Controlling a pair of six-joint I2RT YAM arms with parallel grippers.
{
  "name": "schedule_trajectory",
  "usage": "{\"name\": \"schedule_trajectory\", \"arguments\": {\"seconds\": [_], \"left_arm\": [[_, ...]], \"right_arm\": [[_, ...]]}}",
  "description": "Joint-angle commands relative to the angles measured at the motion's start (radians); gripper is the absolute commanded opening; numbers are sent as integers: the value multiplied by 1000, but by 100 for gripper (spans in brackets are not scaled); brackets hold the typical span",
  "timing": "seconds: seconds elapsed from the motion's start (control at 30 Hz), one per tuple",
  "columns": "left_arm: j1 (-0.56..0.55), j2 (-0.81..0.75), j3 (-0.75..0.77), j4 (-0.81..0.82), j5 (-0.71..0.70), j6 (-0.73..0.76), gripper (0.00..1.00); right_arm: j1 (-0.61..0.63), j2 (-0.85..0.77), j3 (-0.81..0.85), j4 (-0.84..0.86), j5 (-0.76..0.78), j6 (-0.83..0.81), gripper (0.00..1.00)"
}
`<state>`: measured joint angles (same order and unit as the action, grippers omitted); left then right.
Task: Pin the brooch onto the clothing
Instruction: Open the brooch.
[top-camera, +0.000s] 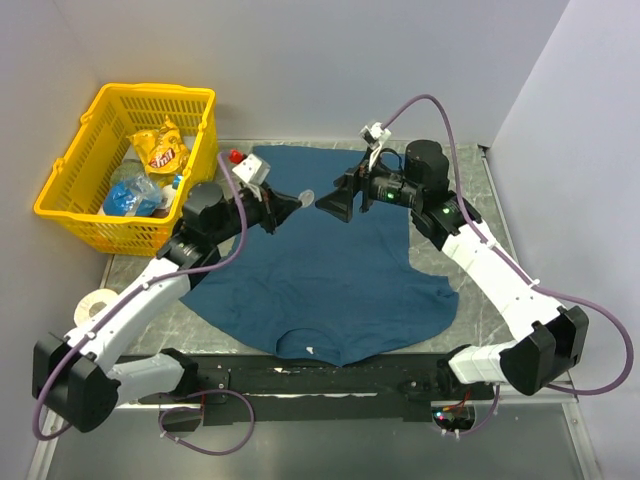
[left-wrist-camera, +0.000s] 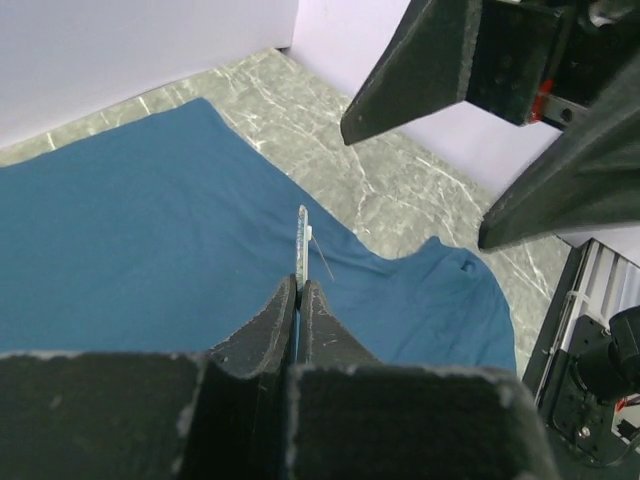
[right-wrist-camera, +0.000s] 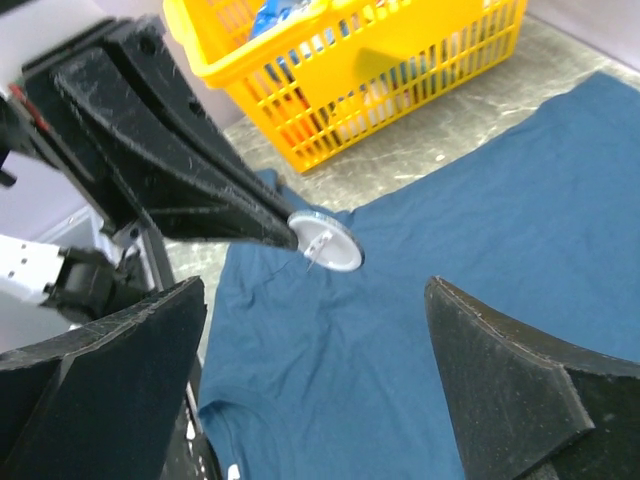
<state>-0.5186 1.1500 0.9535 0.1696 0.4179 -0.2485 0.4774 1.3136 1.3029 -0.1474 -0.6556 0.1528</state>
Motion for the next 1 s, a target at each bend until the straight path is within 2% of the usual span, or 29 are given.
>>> {"name": "schedule_trajectory", "arguments": {"seconds": [0.0,0.1,0.27,0.4,0.57,0.6,0.67,0.83,0.97], "left_arm": [[-1,-110,-45,111,7,17,1],[0,-174,-94,166,19,2,1],[0,-185,-73,174,133,-26,1],[0,-179,-58,192,186,-47,1],[0,-187,-70,240,194,-63,1],[0,-185,-71,249,196,-72,1],[0,-177,-75,261,203,-78,1],[0,-173,-76,280,217,-92,1],[0,-173,-76,277,223,-86,1]], "right_arm": [[-36,-7,-5,19,-101,-39,94],[-57,-17,-22,60,-173,-18,92],[-59,-16,-31,144,-280,43,74],[-49,-1,-30,228,-334,91,70],[-22,7,-25,270,-351,126,69],[-17,13,-21,267,-348,123,63],[-8,38,-10,256,-352,119,58],[0,58,-11,276,-368,139,49],[1,56,-8,299,-369,149,46]]}}
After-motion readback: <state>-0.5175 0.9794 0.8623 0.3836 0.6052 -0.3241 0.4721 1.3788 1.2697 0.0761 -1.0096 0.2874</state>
